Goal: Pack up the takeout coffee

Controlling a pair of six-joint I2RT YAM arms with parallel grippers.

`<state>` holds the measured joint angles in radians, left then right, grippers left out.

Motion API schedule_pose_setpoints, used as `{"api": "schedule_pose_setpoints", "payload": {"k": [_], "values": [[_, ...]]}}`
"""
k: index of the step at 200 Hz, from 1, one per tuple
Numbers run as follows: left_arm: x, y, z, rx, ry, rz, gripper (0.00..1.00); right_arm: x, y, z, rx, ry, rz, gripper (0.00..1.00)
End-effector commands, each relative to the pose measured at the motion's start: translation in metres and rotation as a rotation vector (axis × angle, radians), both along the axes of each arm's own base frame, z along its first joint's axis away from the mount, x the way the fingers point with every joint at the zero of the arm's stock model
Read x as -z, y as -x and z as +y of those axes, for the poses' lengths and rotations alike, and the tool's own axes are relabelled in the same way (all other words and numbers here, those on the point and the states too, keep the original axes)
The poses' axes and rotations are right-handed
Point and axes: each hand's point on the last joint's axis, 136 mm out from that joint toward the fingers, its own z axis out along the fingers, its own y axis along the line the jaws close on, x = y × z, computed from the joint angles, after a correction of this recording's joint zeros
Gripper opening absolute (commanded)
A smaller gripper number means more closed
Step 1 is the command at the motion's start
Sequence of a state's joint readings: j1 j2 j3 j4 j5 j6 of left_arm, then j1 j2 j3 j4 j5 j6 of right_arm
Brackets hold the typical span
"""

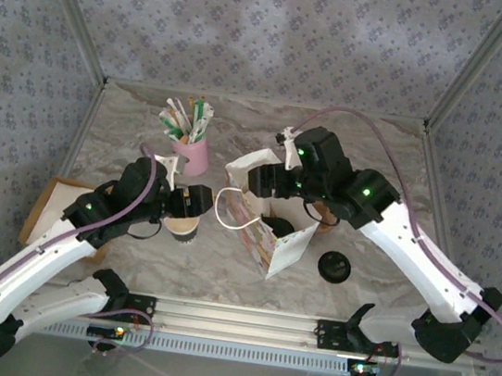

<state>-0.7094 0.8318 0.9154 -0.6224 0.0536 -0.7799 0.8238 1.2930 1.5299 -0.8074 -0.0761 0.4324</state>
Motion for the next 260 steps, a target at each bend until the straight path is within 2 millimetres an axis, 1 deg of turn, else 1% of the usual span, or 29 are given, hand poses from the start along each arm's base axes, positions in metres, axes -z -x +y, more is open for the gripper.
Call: {"api": "schedule_pose_setpoints", "payload": {"k": [1,29,76,101,148,171,172,176,195,216,233,246,260], "values": [[-0.007,0.002,0.003,-0.012,0.007,-0.007,0.77,-0.033,0.014,-0.016,-0.040,-0.050,-0.068,0.75],[-0.004,0.001,-0.002,-0.004,0.012,0.008,0.74,-0.047,0.016,-0.041,-0.023,-0.087,-0.125,0.77],[0.002,-0.005,-0.014,0.014,0.019,0.037,0.70,-0.050,0.017,-0.096,0.093,-0.135,-0.158,0.76],[0.007,-0.011,-0.021,0.022,0.018,0.051,0.68,-0.044,0.019,-0.126,0.184,-0.142,-0.160,0.75],[0.016,-0.022,-0.040,0.045,0.011,0.079,0.65,-0.018,0.025,-0.181,0.402,-0.103,-0.144,0.73],[0.020,-0.029,-0.049,0.054,0.010,0.086,0.64,0.008,0.030,-0.200,0.489,-0.062,-0.085,0.70],[0.020,-0.030,-0.049,0.053,0.010,0.086,0.64,0.016,0.030,-0.201,0.492,-0.054,-0.067,0.70],[0.021,-0.031,-0.050,0.055,0.008,0.089,0.64,0.028,0.030,-0.204,0.508,-0.037,-0.034,0.69],[0.026,-0.038,-0.056,0.056,-0.006,0.095,0.64,0.068,0.033,-0.211,0.548,-0.010,0.085,0.66],[0.030,-0.045,-0.061,0.057,-0.024,0.100,0.64,0.111,0.039,-0.203,0.528,-0.047,0.211,0.60],[0.031,-0.051,-0.066,0.056,-0.031,0.100,0.64,0.141,0.042,-0.194,0.503,-0.071,0.290,0.58],[0.033,-0.056,-0.069,0.055,-0.038,0.102,0.64,0.157,0.039,-0.191,0.502,-0.090,0.316,0.57],[0.035,-0.062,-0.070,0.050,-0.046,0.106,0.64,0.168,0.039,-0.183,0.487,-0.130,0.351,0.54]]}}
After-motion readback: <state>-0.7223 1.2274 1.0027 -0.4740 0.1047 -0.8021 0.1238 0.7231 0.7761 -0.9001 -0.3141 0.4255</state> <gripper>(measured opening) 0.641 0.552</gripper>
